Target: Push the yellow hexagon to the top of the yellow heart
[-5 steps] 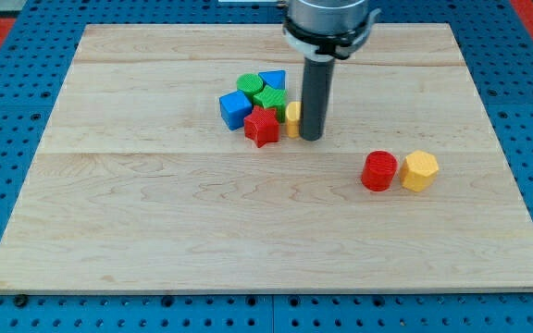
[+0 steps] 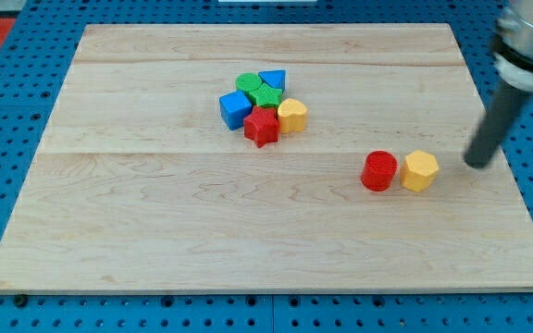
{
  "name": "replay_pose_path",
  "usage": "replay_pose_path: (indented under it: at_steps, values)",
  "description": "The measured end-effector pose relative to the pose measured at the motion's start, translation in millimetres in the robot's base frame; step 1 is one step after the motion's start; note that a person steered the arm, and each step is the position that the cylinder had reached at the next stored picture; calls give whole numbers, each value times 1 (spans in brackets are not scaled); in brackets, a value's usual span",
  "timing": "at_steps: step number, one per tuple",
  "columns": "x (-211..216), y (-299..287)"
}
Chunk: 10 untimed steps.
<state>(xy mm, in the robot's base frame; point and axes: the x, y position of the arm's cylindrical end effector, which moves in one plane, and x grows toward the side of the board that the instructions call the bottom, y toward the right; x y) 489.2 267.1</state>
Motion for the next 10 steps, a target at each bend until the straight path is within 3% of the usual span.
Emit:
replay_pose_path:
  at_steps: [1,3,6,7,8,10]
  values:
    - [22,-65]
    - [-40,-102]
    - [-69,-164]
    - [-87,-168]
    - [-102,-135]
    - [-109,-130]
